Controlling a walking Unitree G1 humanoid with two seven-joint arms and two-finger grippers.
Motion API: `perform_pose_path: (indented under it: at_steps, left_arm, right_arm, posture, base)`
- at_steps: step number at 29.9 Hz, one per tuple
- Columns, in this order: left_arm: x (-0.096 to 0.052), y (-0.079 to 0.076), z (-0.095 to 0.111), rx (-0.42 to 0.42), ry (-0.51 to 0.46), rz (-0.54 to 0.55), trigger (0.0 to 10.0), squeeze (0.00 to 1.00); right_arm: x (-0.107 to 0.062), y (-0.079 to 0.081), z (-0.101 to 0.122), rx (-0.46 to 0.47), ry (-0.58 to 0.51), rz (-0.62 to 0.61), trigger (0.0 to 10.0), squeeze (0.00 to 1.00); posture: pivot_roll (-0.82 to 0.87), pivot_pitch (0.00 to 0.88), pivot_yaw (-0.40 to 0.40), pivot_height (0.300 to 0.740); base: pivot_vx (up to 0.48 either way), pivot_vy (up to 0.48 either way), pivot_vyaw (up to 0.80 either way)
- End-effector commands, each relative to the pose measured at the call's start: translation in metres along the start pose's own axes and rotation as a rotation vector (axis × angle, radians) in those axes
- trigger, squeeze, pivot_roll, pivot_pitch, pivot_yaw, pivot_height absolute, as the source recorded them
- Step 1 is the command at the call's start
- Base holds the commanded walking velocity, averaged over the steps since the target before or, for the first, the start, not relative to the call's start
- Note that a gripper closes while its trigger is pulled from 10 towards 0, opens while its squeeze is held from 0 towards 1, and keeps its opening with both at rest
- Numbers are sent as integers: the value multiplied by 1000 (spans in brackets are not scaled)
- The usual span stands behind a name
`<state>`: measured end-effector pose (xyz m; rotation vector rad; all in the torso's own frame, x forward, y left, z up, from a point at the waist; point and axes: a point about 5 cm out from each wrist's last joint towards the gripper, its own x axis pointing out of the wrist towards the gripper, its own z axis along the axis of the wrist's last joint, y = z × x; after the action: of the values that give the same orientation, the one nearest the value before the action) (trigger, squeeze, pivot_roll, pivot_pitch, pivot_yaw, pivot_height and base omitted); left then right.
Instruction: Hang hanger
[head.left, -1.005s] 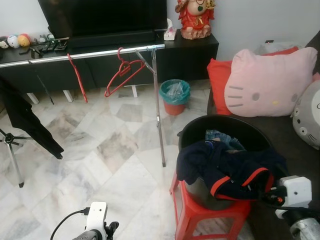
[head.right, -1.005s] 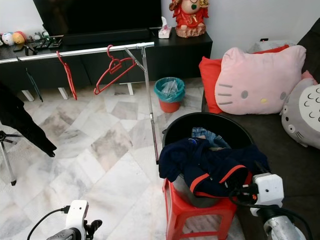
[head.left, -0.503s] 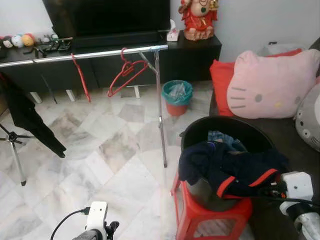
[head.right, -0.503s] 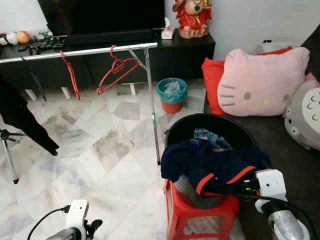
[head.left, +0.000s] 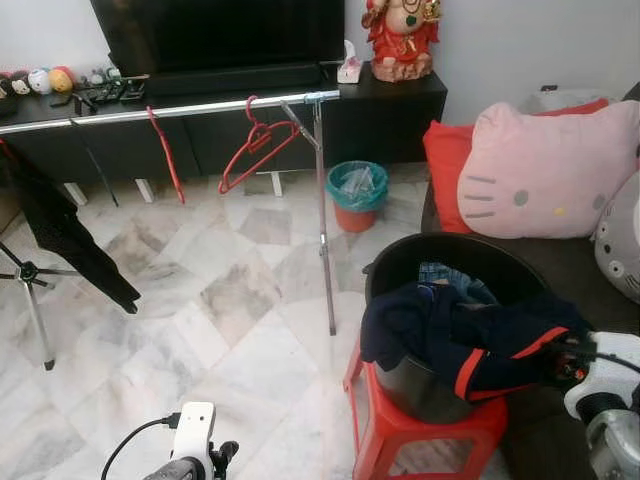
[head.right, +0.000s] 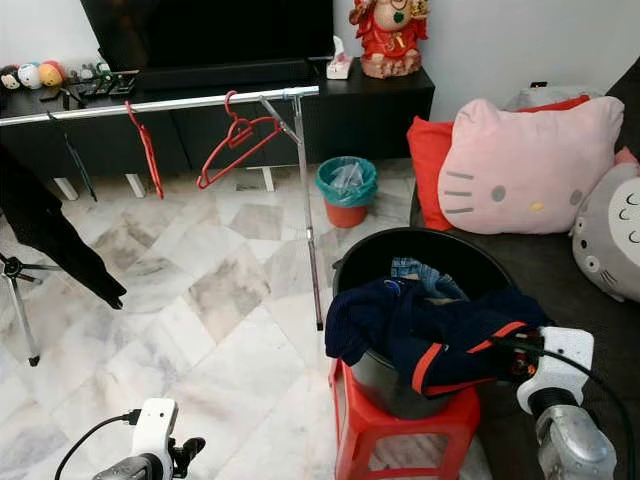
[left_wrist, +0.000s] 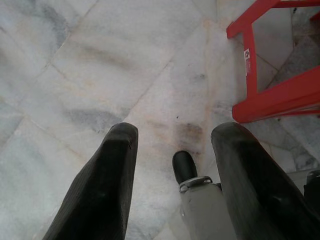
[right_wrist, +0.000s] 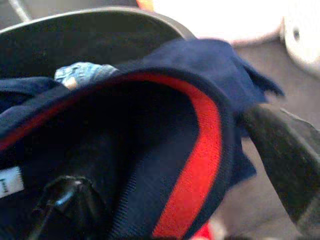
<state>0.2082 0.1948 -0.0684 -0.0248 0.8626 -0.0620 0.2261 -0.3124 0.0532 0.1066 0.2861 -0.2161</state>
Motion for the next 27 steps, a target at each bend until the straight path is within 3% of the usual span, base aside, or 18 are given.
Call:
perform_pose_path:
  at_steps: [1,7,8,14,27]
  left_arm:
    - [0,1,3,-7,-10,6,10000,0]
    - [1,1,4,-8,-14,-1,10000,0]
    - [1,0,4,-9,-14,-1,10000,0]
    - [1,0,2,-11,-8,0,10000,0]
    - [0,0,-2,-12,5,5,10000,0]
  right_arm:
    - [-8,-10,-18,125,112,-64,10000,0]
    - [-14,-5,-19,160,130,27,10000,0]
    - [-15,-4,-18,169,131,43,0,0]
    - [-19,1,-16,163,164,98,0,0]
    - [-17,-4,-7,144,150,82,0,0]
  posture:
    - [-191,0,77,740]
    - [-200,0,76,740]
    - [-201,0,75,740]
    - [-200,0,73,740]
    - [-198,0,73,740]
  base:
    - [0,0,0]
    - [0,0,0]
    - [0,0,0]
    - [0,0,0]
    - [0,0,0]
